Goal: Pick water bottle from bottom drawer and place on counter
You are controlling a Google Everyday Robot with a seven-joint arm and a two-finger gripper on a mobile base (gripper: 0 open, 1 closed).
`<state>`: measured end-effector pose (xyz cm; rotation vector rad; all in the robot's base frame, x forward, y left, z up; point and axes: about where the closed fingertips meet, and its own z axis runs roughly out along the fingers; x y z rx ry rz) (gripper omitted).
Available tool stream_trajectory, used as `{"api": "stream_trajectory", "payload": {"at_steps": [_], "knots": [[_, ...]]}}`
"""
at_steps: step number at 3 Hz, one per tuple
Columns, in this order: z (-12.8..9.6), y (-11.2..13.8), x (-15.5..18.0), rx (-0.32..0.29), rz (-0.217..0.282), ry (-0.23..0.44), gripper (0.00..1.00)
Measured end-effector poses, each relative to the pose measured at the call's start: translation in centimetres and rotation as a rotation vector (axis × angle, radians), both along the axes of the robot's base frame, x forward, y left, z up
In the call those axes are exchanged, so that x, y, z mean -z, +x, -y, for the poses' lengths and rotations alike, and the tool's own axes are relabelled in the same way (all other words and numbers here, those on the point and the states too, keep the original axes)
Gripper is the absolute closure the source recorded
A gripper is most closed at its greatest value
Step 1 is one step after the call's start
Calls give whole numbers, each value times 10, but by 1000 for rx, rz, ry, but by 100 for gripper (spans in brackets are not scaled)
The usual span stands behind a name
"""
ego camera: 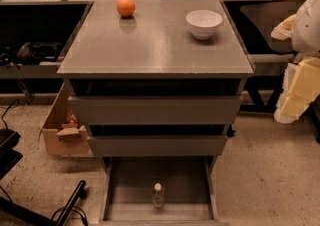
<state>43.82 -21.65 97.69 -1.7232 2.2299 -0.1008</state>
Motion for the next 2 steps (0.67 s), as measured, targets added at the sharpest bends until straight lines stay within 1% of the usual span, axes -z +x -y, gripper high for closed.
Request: {"api": "stream_trajectory", "payload": {"at_steps": [1, 2], "knots": [[0, 0, 0, 0, 0, 0, 0], [8, -3, 6, 28, -2, 32, 0]]}}
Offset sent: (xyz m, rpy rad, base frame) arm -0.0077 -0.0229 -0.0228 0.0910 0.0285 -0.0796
